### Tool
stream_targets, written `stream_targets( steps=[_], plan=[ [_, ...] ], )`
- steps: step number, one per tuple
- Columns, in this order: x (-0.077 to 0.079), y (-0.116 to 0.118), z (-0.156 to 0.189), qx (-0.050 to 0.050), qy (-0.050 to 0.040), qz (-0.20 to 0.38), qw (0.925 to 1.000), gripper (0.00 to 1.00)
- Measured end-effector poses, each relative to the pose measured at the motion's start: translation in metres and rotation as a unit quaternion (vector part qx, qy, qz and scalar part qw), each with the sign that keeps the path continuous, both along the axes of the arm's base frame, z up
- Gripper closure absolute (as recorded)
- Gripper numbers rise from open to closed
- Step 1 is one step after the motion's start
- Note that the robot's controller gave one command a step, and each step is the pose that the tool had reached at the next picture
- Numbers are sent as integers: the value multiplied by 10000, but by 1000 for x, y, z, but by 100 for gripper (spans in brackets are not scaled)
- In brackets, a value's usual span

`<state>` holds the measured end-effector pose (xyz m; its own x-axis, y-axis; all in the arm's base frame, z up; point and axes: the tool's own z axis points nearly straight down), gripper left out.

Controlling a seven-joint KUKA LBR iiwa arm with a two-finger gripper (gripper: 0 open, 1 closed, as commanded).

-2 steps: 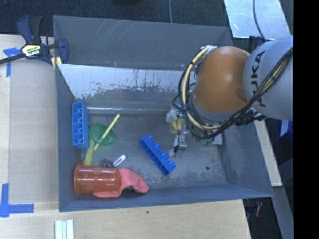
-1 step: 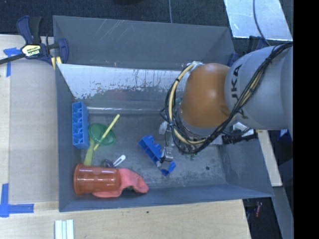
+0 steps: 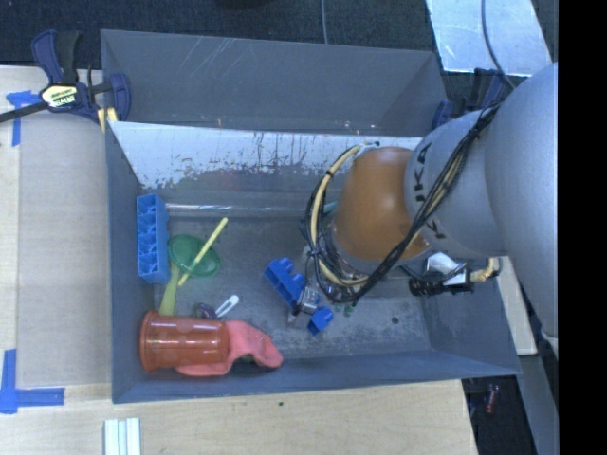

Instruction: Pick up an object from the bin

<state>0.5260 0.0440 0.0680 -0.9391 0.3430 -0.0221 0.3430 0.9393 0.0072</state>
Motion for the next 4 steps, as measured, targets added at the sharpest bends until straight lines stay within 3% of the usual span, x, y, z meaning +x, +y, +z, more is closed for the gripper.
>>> stream_targets(
  steps=[1,4],
  plan=[
    [3,0,-14,25,-57,-382,9993,100],
    [1,-1,9,26,-34,-459,9989,100]
  ],
)
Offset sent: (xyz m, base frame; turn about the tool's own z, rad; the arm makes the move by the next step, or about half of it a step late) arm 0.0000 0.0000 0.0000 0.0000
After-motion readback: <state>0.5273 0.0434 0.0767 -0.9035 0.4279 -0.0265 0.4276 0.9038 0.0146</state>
